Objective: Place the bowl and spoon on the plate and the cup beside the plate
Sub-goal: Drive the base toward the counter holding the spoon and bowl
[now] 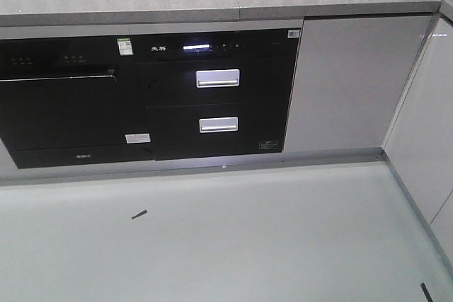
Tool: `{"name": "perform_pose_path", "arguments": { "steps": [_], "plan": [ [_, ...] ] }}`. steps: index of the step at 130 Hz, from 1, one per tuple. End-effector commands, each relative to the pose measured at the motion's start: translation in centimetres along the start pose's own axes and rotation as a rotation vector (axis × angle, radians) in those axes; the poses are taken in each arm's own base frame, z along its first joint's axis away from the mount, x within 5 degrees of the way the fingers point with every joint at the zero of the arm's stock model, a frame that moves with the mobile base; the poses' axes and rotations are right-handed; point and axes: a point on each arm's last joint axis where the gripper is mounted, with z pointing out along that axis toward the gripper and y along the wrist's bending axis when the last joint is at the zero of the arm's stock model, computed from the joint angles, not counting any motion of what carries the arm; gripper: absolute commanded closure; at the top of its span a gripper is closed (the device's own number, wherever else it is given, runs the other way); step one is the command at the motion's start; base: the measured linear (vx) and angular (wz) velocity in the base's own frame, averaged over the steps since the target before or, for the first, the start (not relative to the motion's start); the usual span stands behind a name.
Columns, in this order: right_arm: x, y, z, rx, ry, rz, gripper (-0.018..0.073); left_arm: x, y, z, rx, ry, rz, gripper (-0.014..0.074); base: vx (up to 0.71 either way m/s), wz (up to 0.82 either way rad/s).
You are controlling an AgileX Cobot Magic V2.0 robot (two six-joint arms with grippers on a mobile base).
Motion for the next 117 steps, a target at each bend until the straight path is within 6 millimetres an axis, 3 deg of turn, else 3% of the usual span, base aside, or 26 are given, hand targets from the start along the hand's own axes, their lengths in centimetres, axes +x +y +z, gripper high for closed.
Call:
{"name": "perform_pose_path", "arguments": {
  "steps": [1, 117],
  "plan": [
    [-0.48, 0.09, -0.01, -0.01, -0.071, -0.018, 0.0568, -0.39, -0.08, -0.09, 0.009, -0.078, -0.015, 0.0603, 0.24, -0.03],
    [-0.48, 0.09, -0.01, -0.01, -0.071, -0.018, 0.0568, -0.39, -0.08, -0.09, 0.009, -0.078, -0.015, 0.0603, 0.24, 0.01]
  ]
}}
